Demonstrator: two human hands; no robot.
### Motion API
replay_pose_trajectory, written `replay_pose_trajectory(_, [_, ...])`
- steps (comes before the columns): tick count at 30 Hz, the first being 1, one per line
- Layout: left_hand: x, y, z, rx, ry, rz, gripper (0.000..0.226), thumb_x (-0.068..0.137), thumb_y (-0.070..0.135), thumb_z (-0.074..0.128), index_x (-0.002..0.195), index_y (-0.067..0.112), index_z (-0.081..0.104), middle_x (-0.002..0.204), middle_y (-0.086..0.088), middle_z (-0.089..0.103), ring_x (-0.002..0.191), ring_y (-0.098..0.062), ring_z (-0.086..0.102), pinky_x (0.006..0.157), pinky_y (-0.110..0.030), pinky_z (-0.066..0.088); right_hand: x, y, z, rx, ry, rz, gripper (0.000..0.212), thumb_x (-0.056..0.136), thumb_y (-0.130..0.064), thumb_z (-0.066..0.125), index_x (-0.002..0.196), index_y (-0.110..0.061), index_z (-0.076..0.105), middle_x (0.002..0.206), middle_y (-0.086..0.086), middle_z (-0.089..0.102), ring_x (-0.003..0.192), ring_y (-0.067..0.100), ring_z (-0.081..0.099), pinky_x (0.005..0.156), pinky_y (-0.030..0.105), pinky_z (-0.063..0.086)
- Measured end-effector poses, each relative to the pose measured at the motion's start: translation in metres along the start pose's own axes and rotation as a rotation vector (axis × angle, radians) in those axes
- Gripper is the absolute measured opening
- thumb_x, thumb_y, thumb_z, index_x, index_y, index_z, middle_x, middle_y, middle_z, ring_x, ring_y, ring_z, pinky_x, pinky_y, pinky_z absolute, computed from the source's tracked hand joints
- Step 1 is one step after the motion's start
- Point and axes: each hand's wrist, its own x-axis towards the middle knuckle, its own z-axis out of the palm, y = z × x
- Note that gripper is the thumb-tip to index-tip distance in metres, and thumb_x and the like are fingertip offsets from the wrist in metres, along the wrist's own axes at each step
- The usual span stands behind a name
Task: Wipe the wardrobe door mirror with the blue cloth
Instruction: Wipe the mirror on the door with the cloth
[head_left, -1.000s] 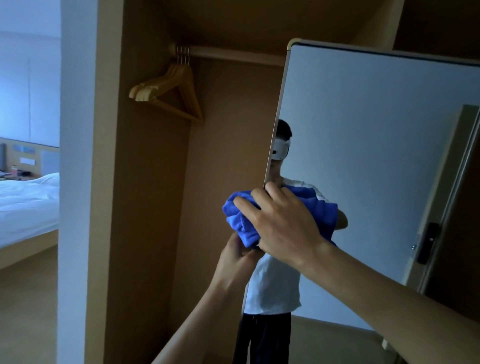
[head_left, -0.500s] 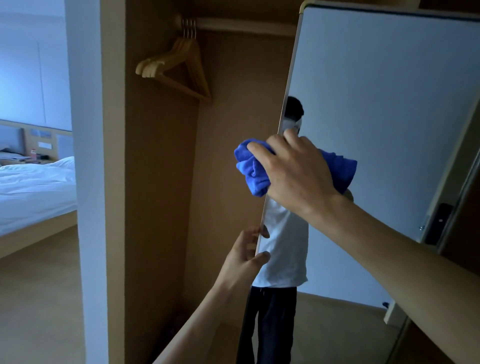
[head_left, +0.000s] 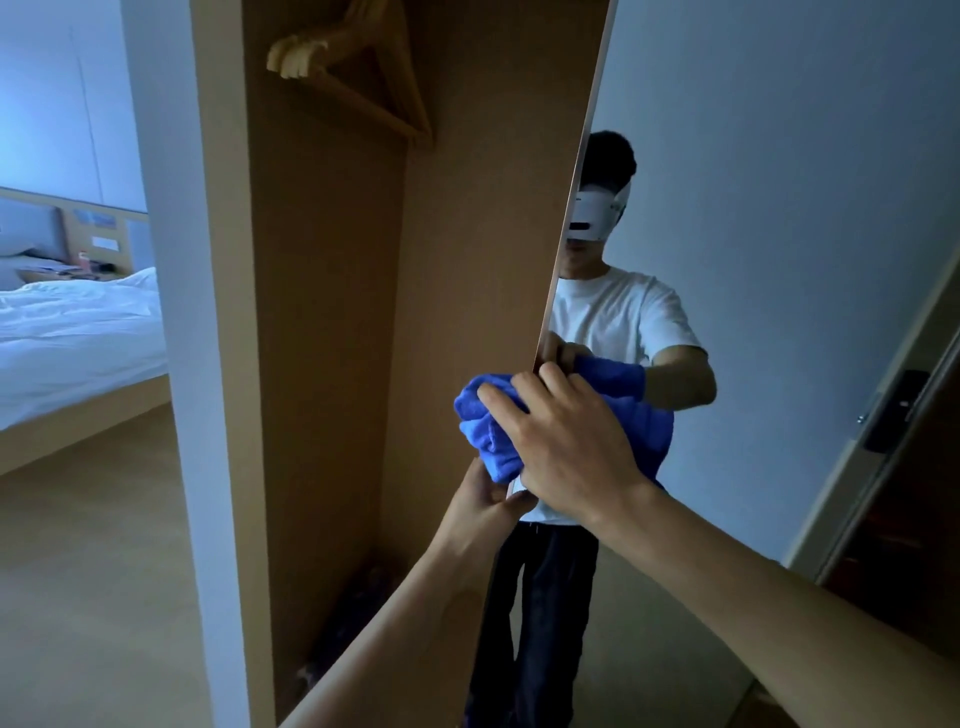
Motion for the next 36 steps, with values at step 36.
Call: replay_pose_trajectory(36, [-0.029,-0.064,0.011,-0.137,0.094,-0.28,0.035,0.092,0.041,0.055,0.125,0.043,0.067,0.123,0.014,0.072,0.119,-0.007,0.064,0.089,-0.02,0.053,-0.035,-0.009,0.042,0.166,-0.048,-0.08,0.056,0.076,-0.014,0.055,0.132,-0.016,0.057,0.102,0.013,0.065,0.093,0.032,0.056,0.078,0.042,0.047])
